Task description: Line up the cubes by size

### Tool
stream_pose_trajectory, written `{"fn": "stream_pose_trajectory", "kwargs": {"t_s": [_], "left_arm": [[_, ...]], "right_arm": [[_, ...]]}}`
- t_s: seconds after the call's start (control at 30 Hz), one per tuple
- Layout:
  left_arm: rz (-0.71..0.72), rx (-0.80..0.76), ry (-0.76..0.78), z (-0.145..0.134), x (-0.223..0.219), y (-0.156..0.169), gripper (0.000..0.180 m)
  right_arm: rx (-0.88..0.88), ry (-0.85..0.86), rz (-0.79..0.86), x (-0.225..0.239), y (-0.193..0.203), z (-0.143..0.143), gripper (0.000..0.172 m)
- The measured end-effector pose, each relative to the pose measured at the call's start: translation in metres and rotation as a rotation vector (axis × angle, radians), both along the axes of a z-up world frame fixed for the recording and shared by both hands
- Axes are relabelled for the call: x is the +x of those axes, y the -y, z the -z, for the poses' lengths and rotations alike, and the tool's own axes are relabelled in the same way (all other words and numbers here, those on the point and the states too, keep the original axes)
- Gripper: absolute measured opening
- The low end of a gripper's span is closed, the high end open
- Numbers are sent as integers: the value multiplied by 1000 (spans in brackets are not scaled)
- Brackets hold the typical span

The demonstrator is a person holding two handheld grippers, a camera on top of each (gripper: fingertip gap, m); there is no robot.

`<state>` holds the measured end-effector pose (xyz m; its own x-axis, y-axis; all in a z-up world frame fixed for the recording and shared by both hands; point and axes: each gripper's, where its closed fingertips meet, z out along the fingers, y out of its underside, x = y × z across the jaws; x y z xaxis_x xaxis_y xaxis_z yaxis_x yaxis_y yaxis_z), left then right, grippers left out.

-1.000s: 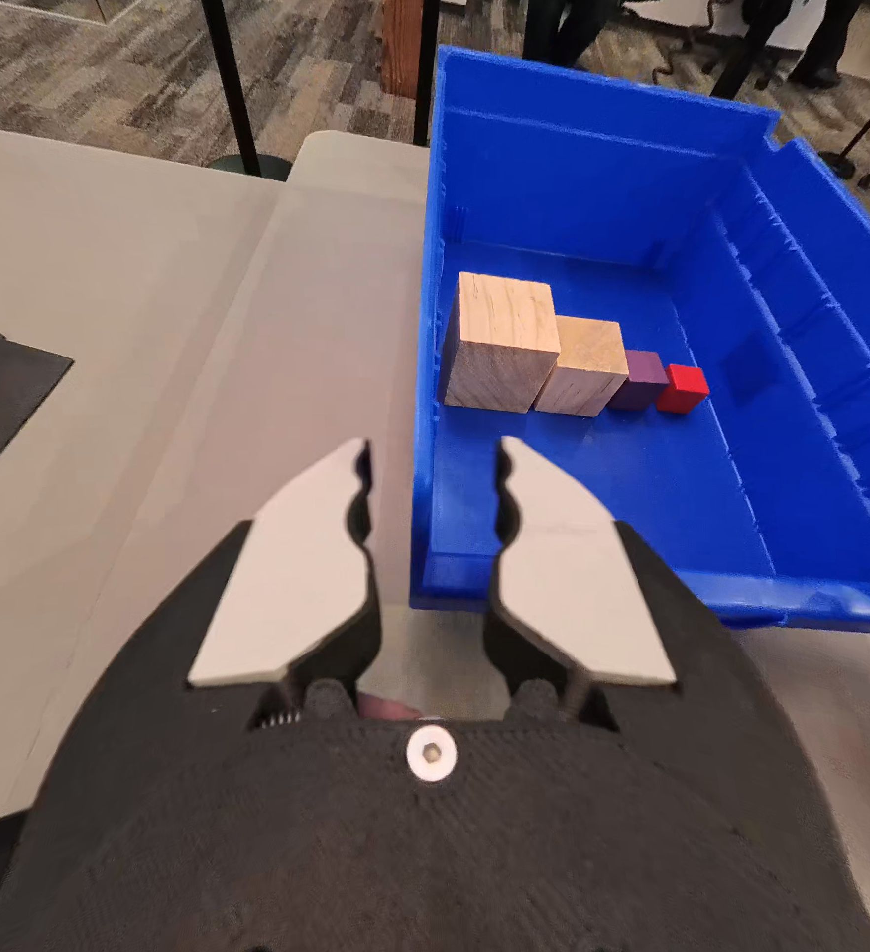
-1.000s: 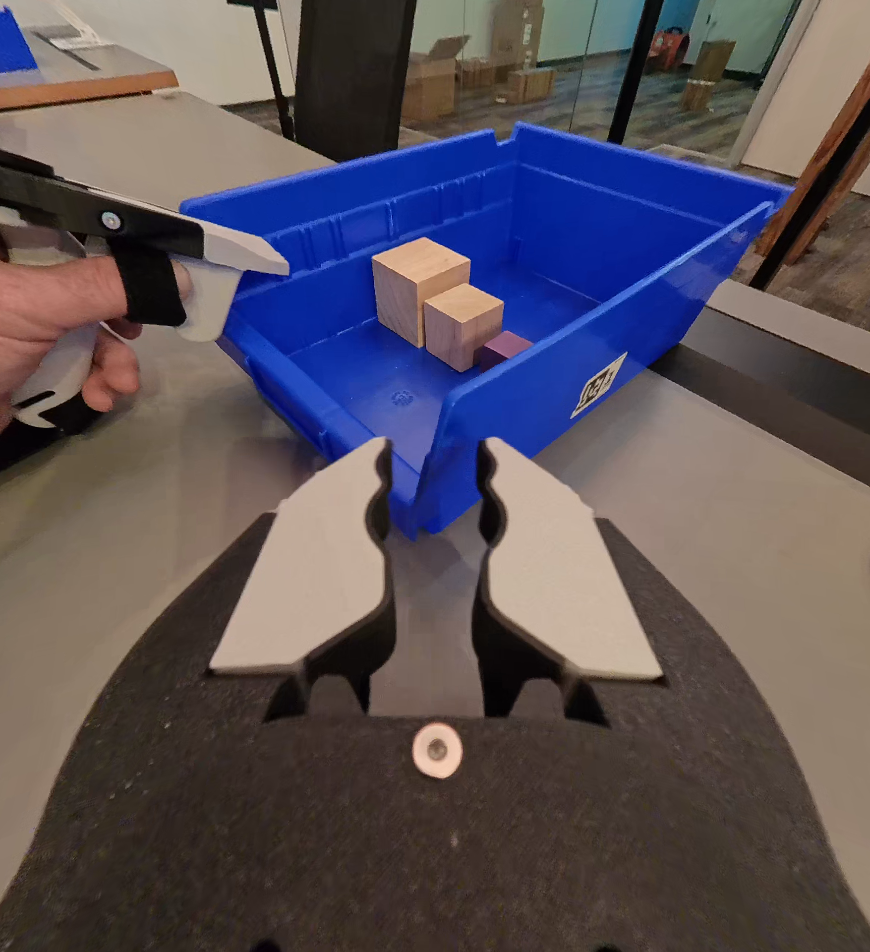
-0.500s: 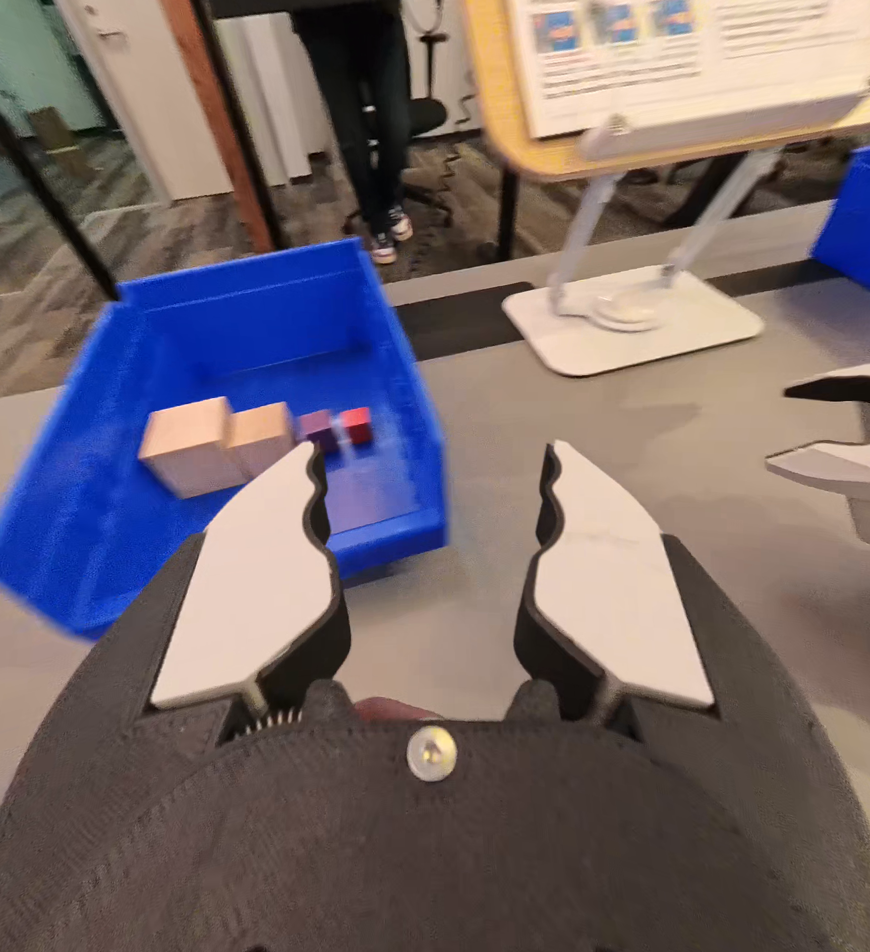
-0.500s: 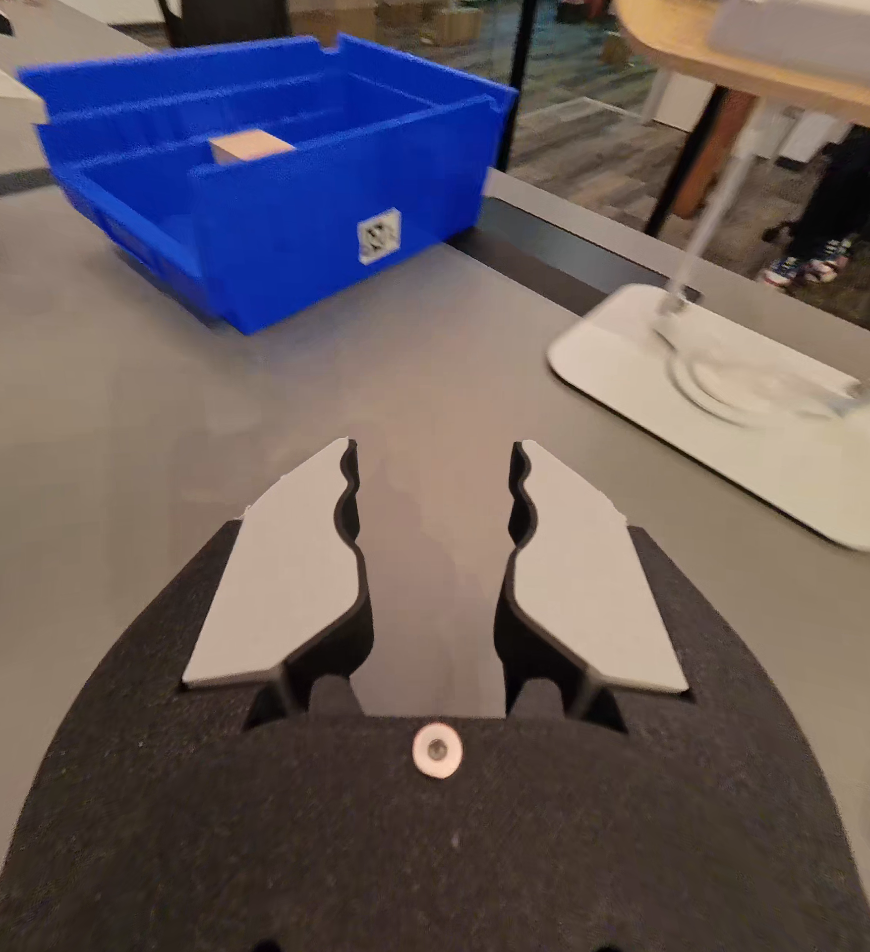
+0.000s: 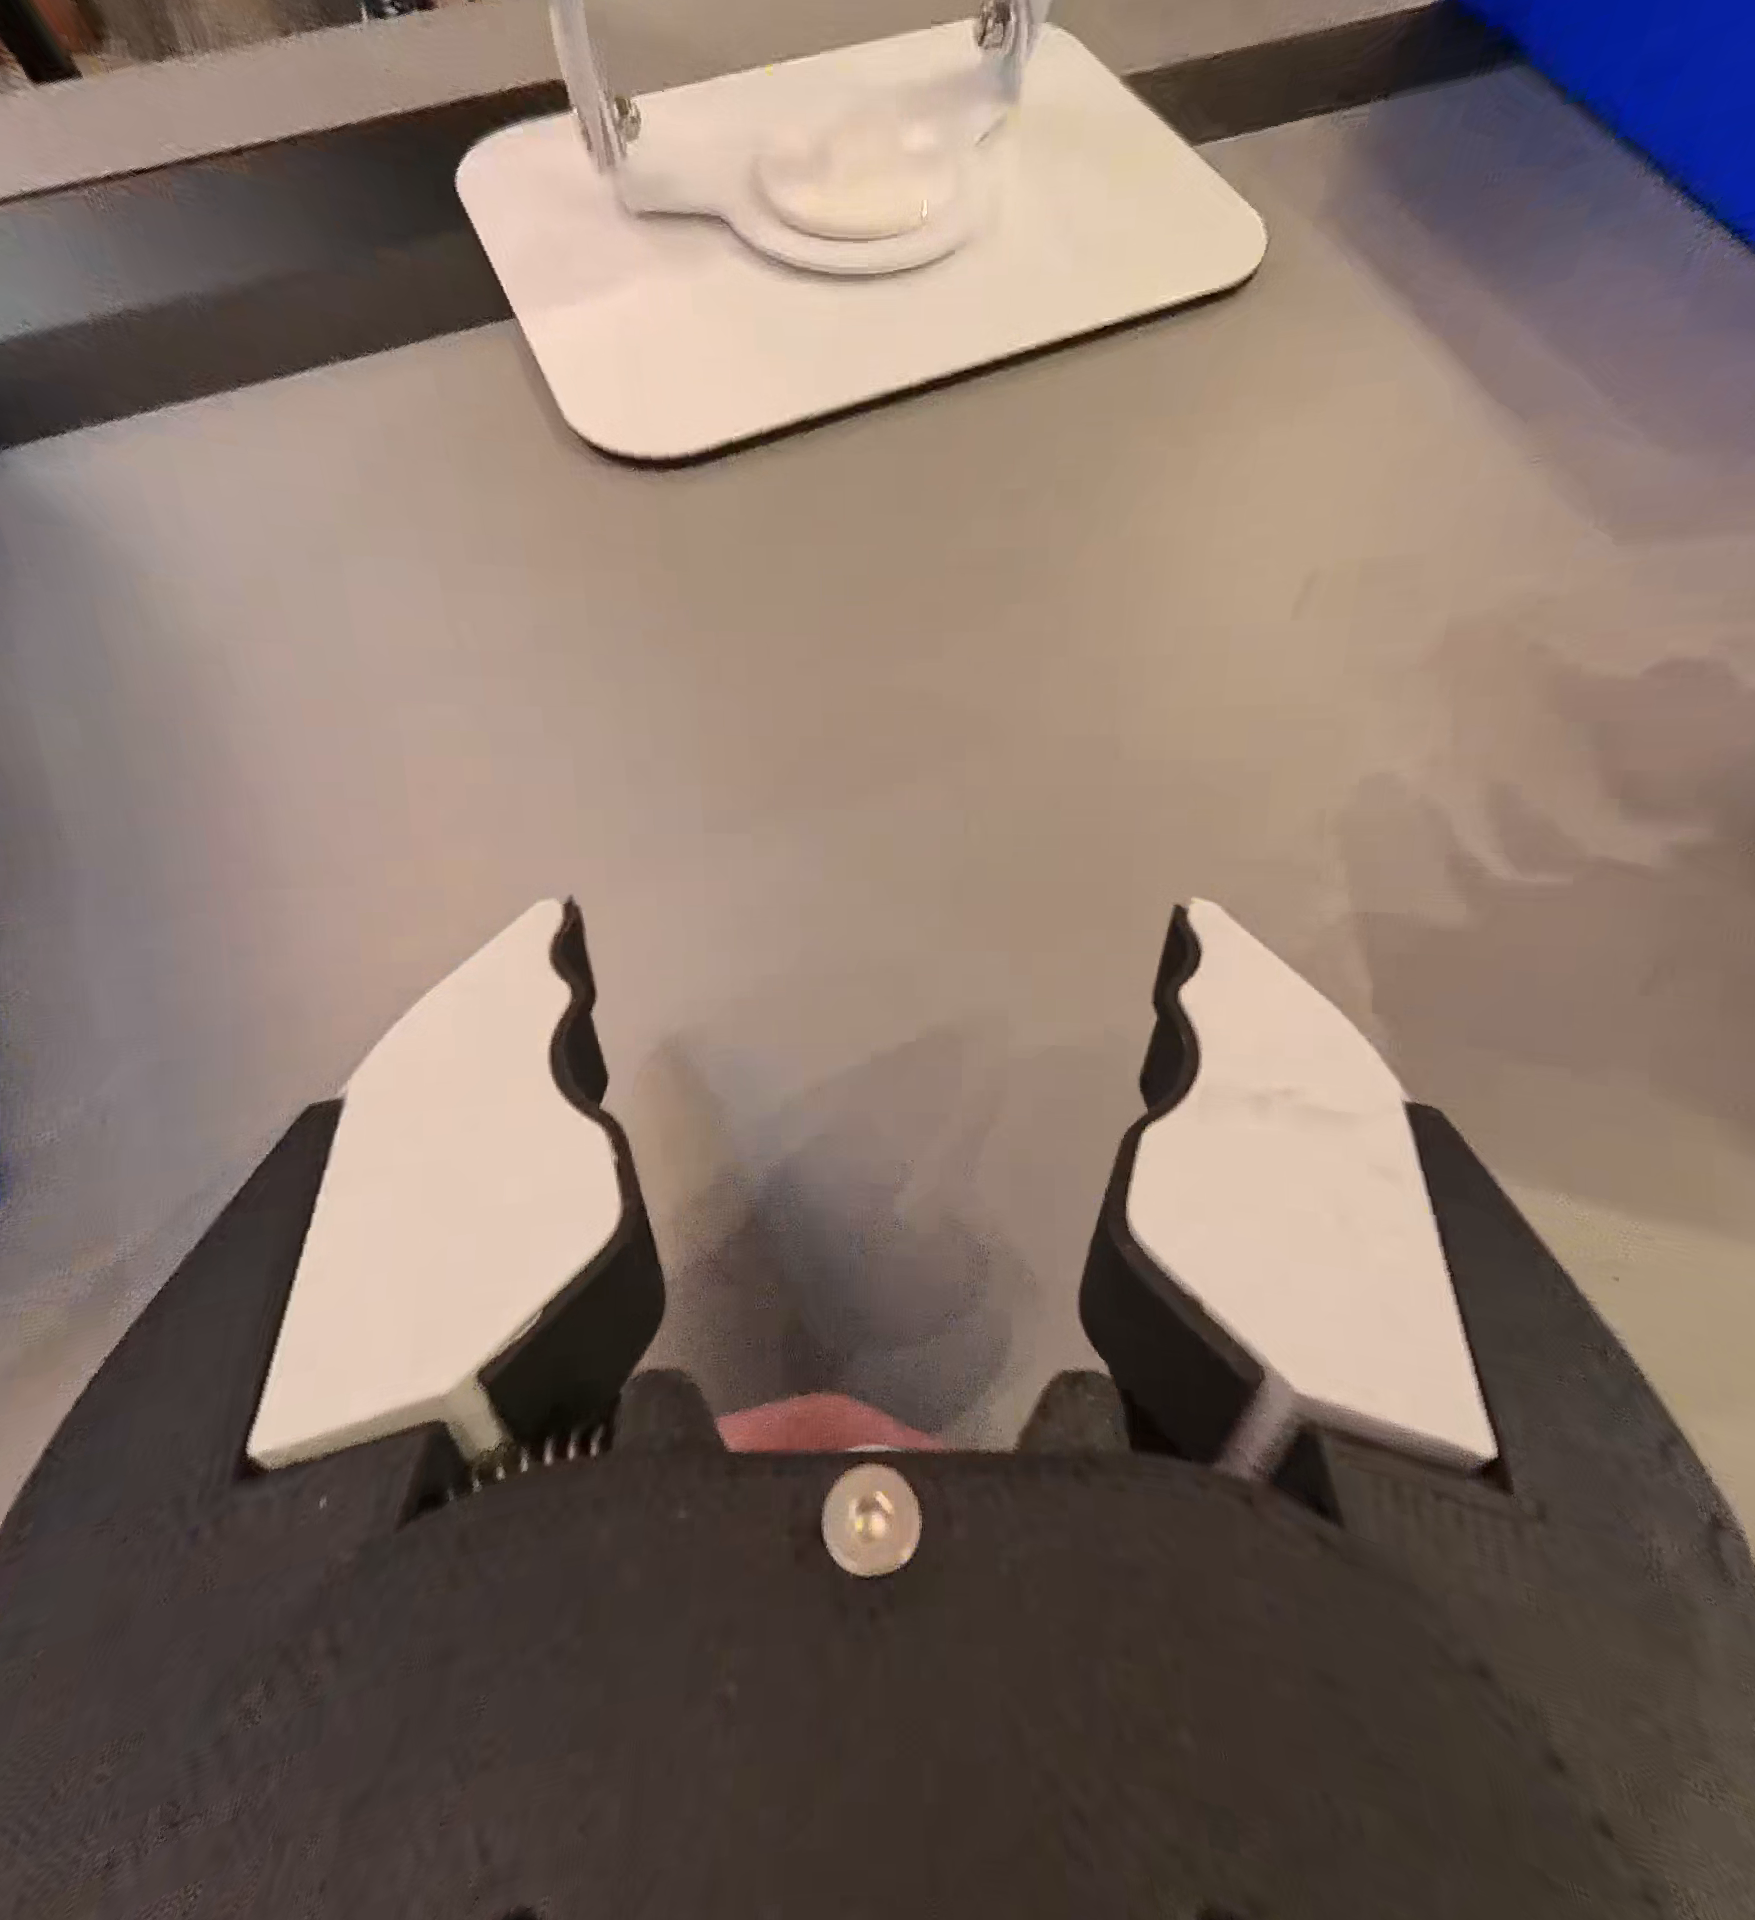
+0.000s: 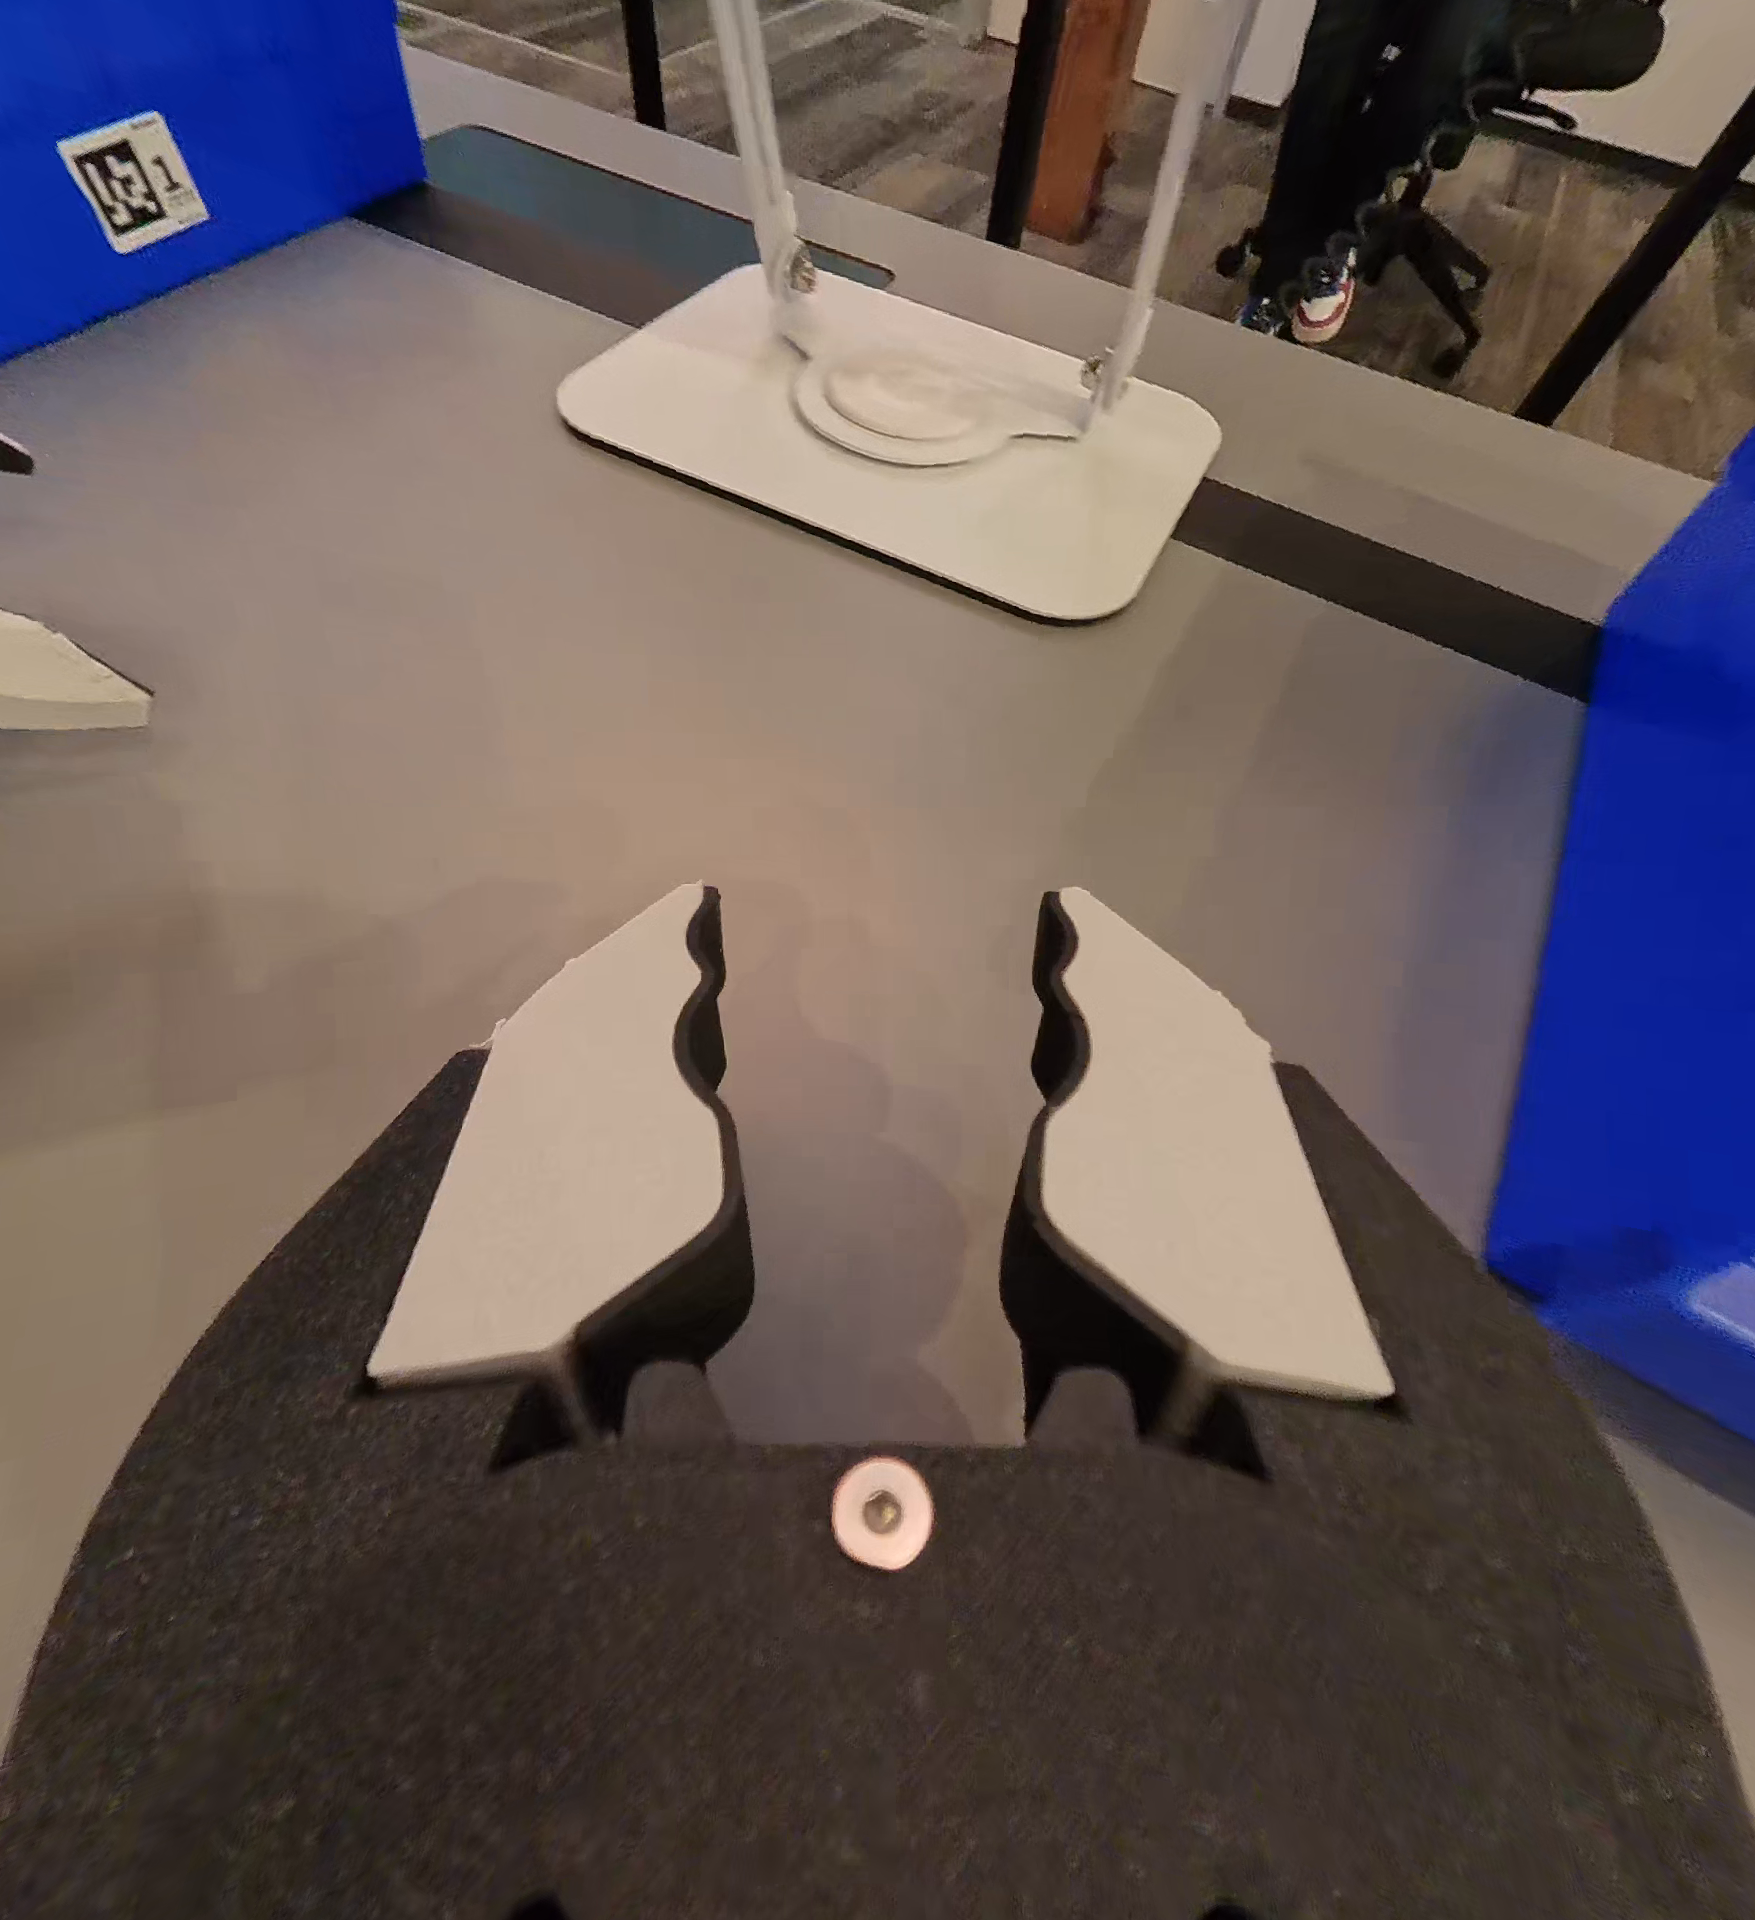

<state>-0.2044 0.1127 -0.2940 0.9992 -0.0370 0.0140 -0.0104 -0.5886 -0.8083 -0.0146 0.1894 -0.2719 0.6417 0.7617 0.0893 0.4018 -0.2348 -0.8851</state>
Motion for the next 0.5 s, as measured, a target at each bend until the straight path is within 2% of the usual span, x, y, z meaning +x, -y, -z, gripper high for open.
{"fn": "stream_pose_trajectory", "kwargs": {"t_s": [0.2, 0.4, 0.5], "left_arm": [[-8, -47, 10, 7, -13, 5, 96], [15, -178, 9, 26, -11, 8, 92], [11, -195, -2, 29, -12, 8, 90]], "right_arm": [[-27, 36, 13, 14, -7, 7, 61], [-99, 90, 4, 12, -9, 20, 57], [-112, 122, -7, 13, -7, 25, 50]]}}
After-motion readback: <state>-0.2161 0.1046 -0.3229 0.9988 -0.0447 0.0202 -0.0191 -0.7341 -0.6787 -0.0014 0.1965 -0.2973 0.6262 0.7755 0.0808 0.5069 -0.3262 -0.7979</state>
